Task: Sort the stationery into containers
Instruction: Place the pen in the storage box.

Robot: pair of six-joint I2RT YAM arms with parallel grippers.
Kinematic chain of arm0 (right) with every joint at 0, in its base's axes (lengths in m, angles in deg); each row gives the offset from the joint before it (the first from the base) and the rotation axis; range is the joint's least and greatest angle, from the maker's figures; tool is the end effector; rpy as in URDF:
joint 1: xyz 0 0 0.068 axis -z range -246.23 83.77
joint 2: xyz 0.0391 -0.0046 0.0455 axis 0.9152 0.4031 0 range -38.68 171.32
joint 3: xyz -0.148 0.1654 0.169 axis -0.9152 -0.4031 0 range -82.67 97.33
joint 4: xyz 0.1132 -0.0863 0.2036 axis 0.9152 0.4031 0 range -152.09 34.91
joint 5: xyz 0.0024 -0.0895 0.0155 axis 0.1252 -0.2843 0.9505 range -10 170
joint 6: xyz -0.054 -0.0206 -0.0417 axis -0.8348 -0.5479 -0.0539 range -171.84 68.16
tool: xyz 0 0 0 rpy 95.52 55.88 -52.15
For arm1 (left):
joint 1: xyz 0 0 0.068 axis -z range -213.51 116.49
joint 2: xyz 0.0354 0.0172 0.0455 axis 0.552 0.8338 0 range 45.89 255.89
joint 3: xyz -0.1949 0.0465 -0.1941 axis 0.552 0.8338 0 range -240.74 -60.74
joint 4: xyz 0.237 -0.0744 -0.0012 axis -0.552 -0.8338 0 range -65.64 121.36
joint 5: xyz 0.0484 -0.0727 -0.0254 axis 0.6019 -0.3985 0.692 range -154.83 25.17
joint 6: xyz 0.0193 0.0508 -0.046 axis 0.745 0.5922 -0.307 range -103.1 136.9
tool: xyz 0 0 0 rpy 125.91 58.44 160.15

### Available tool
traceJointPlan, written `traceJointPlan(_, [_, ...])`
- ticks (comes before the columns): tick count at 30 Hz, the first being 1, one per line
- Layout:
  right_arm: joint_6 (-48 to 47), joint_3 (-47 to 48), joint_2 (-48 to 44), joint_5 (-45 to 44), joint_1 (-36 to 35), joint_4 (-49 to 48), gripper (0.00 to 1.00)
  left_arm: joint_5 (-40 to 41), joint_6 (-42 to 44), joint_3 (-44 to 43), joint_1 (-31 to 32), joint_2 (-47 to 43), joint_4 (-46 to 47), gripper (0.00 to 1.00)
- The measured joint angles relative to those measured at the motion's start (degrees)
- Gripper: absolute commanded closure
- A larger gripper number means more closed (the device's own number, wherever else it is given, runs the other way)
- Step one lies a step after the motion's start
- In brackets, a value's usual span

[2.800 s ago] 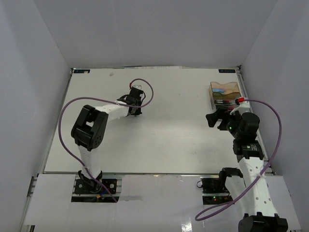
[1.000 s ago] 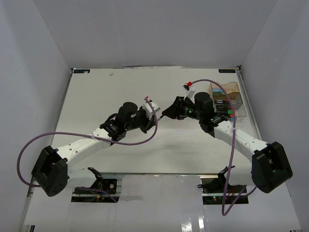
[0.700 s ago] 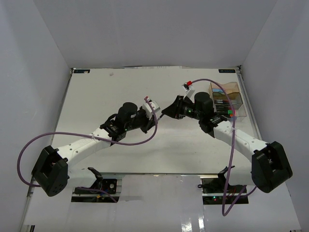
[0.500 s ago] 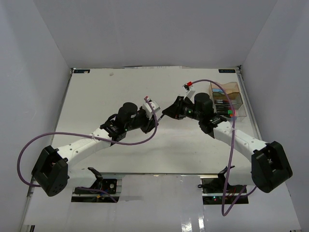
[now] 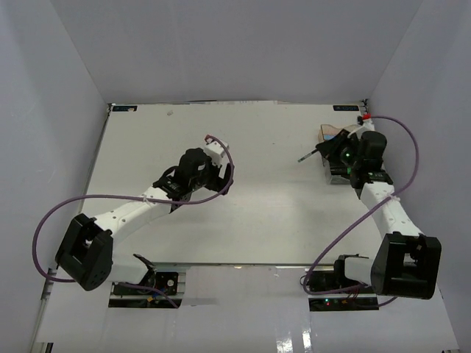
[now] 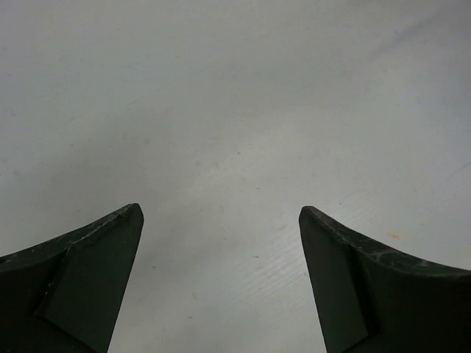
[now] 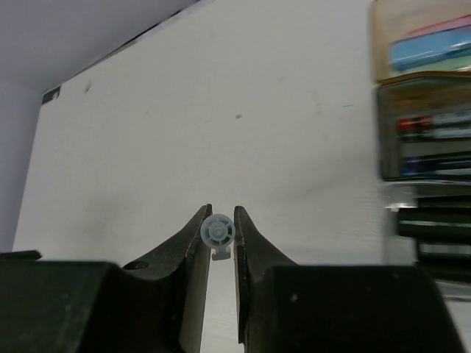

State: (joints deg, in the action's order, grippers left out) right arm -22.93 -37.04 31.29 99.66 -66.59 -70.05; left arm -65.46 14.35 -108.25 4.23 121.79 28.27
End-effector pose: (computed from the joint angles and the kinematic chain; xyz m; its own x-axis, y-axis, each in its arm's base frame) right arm 0.2864 0.0216 0.2904 -0.4057 0.4527 -0.7940 -0.1513 0.8235 0.5468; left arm 0.2361 -0.1836 0.2495 -0.4401 0.2843 -0.8518 0.6005 0.7985 -0.0437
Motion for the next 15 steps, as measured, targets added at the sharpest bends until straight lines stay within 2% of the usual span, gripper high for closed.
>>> traceJointPlan(4, [-1.7,3.0,2.6,0.2,12.3,2.8,0.88,1.9,-3.7,-1.2,-7.9,0.8,-1.5,0.02])
traceJointPlan(8, [-2.4,8.2,7.9,0.7,19.5,3.9,0.88,3.5,-5.5,-1.3,-11.7,0.6,-2.0,0.02])
traceJointPlan(15, [-2.7,18.1,19.2,2.2,21.8,5.3,0.85,3.6,-6.2,-1.3,-11.7,0.1,-2.4,0.02])
